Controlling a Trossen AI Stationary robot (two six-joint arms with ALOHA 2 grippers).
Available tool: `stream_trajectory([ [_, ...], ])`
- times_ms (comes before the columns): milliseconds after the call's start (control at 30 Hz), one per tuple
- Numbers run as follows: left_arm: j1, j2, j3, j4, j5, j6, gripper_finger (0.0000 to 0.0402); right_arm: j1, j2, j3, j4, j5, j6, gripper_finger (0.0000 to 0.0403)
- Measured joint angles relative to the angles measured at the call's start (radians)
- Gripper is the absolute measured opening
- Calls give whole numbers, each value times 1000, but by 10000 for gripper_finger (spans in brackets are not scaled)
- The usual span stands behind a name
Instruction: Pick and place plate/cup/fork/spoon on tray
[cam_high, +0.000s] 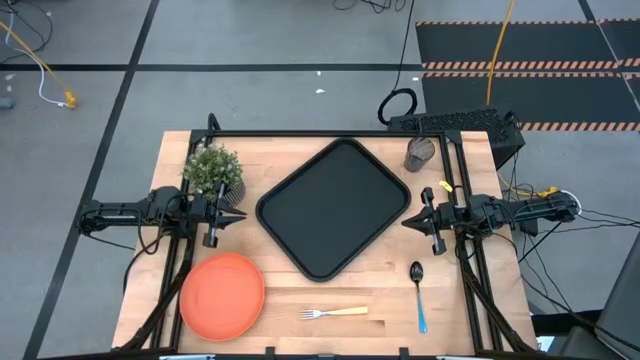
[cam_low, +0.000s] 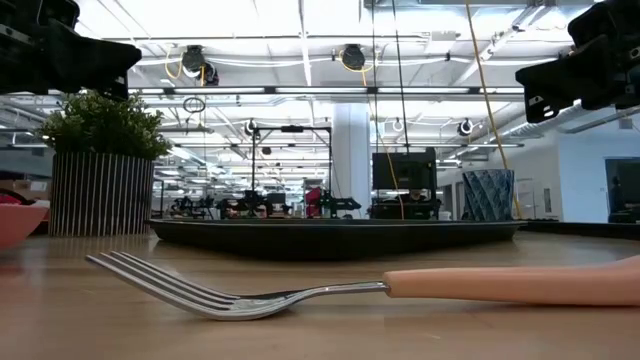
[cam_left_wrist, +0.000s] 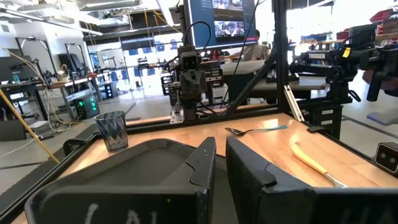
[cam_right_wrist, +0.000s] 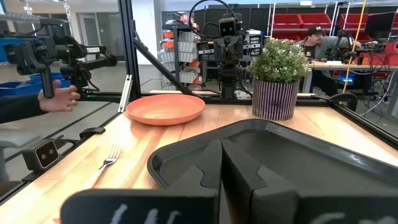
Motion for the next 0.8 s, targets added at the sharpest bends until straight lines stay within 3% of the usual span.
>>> stream_trajectory([
  [500,0,0,0,0,0,-39,42,0,0,0,19,0,0,0],
  [800,0,0,0,55,-8,52,42,0,0,0,176,0,20,0],
])
